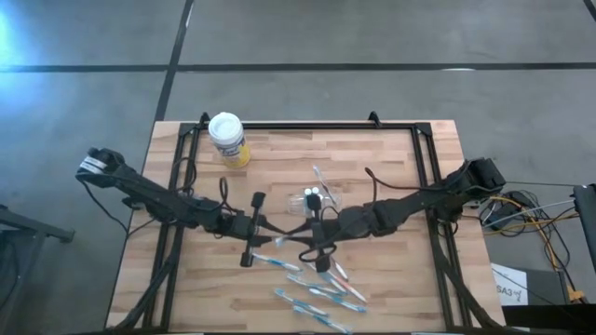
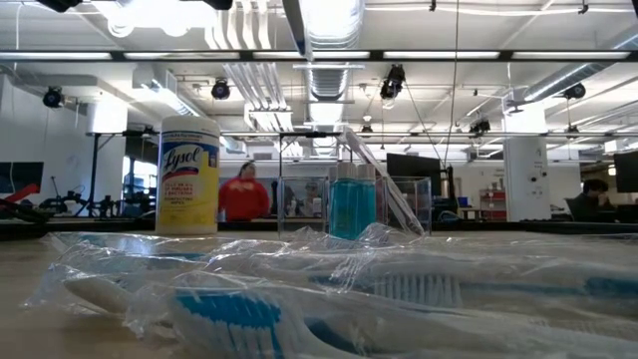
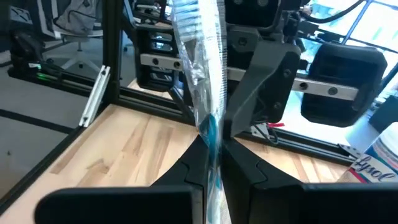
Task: Pick & Place toothbrushing station
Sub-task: Put the blue toothbrush into the left compartment of the transparent organizer
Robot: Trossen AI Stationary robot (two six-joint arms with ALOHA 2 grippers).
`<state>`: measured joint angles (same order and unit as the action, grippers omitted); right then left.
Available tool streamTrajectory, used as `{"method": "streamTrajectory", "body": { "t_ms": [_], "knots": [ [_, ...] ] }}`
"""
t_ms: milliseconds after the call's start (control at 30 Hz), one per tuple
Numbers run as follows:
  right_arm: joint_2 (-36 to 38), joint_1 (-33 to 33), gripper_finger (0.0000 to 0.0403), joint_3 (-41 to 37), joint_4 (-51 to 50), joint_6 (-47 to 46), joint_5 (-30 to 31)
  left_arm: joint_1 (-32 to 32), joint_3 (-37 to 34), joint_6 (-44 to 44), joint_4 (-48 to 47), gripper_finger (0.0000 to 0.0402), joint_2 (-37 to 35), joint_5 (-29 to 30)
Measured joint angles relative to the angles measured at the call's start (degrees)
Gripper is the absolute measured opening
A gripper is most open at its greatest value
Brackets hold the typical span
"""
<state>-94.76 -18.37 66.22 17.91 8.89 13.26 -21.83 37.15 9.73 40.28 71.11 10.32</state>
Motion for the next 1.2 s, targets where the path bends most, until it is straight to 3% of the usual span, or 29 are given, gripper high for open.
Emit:
{"method": "streamTrajectory", "body": {
  "t_ms": [100, 267, 400, 900, 1200],
  "knots": [
    [0.00, -0.02, 0.0022, 0.00, 0.00, -0.12, -0.04, 0.36, 0.00, 0.33, -0.01, 0.0013, -0.02, -1.34],
    [-0.02, -0.02, 0.0022, 0.00, -0.13, -0.10, 0.07, 0.47, -0.02, 0.94, -0.54, 0.0031, -0.09, -1.60],
    [-0.04, -0.02, 0.0029, -0.02, -0.33, 0.11, 0.11, 0.47, 0.00, 1.19, -1.27, 0.0011, -0.11, -1.67],
    [1.79, 0.09, 0.0163, -0.02, -1.85, -3.21, 0.49, 0.40, -0.24, 0.92, -1.90, 0.0008, -1.53, -2.02],
    [7.92, -0.26, 0.0168, -0.64, -10.60, -6.56, 0.44, 0.40, -5.69, 0.02, -1.80, 0.0007, -10.59, 0.56]
  ]
}}
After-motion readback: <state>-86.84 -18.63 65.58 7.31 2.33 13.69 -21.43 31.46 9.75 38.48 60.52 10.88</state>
